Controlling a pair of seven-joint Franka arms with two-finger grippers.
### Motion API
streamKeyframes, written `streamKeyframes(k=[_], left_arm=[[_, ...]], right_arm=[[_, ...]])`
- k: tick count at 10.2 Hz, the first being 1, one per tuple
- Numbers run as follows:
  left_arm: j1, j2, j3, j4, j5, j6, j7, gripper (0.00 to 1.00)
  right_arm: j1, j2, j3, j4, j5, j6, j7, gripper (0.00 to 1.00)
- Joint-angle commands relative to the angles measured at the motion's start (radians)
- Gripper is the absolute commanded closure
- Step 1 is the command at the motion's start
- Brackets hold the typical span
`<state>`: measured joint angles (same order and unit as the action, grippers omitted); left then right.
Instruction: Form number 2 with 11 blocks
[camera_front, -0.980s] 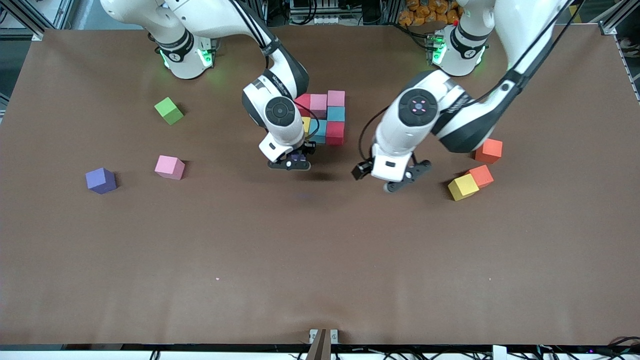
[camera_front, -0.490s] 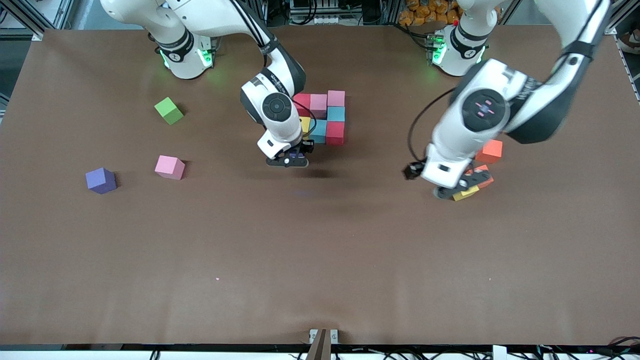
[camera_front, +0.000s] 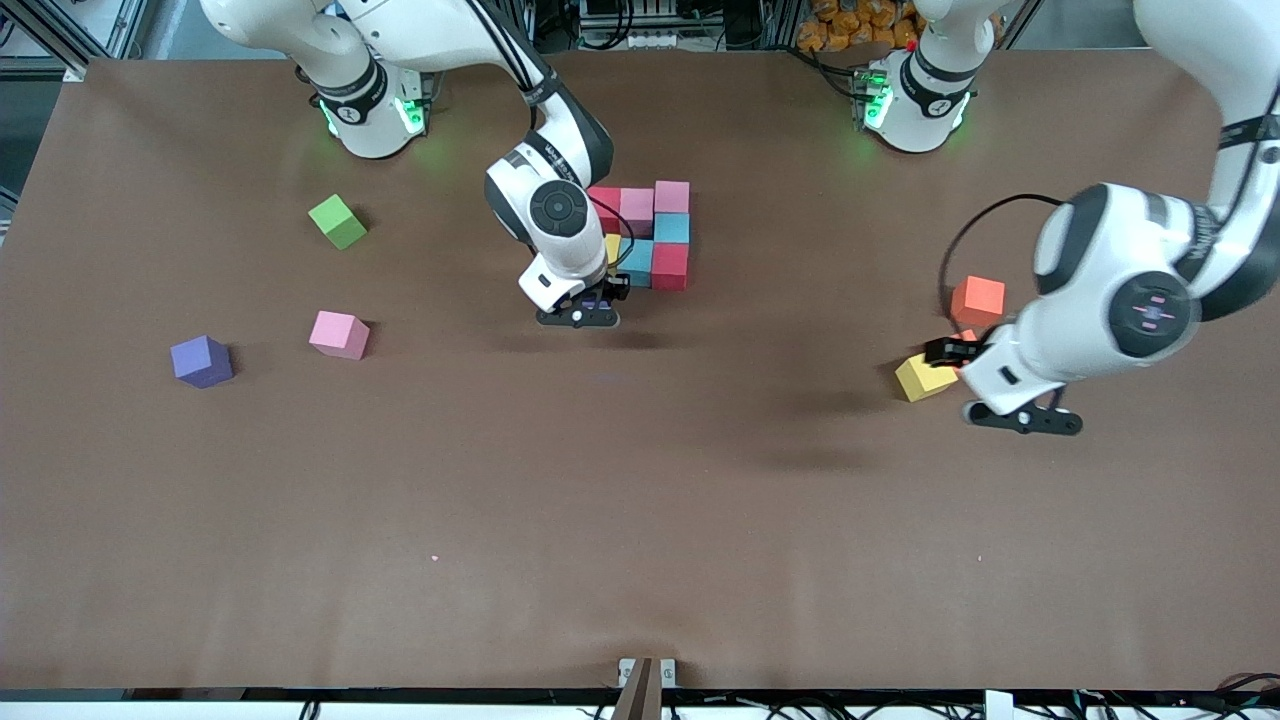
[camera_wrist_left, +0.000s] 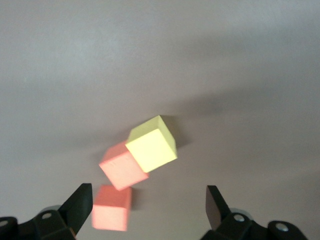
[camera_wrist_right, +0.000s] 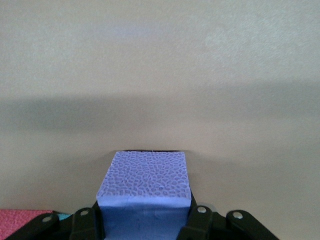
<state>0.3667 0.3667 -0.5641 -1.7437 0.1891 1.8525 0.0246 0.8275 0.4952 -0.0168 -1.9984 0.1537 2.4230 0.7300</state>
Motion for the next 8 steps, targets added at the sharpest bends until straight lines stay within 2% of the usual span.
streamKeyframes(k=[1,4,6,8], left_arm=[[-0.009,-0.057,0.071,-0.15,-0.034,0.161,0.331,0.0],[-0.043,-0.032,0.127,-0.264,-0.025,0.357,0.717,0.0],[-0.089,-0.017,0.196,-0.29,0.027,0.44,0.843,0.0],[-0.118,0.0,0.211,-0.298,0.07,0.474,0.833,0.0]], right_arm=[[0.016,-0.021,-0.005,-0.031,0.009,0.025,0.02,0.63],[0.022,-0.02,-0.005,-0.031,0.009,0.027,0.028,0.6],[0.028,-0.015,-0.005,-0.033,0.009,0.027,0.028,0.58],[0.03,-0.015,-0.005,-0.033,0.009,0.027,0.028,0.55]])
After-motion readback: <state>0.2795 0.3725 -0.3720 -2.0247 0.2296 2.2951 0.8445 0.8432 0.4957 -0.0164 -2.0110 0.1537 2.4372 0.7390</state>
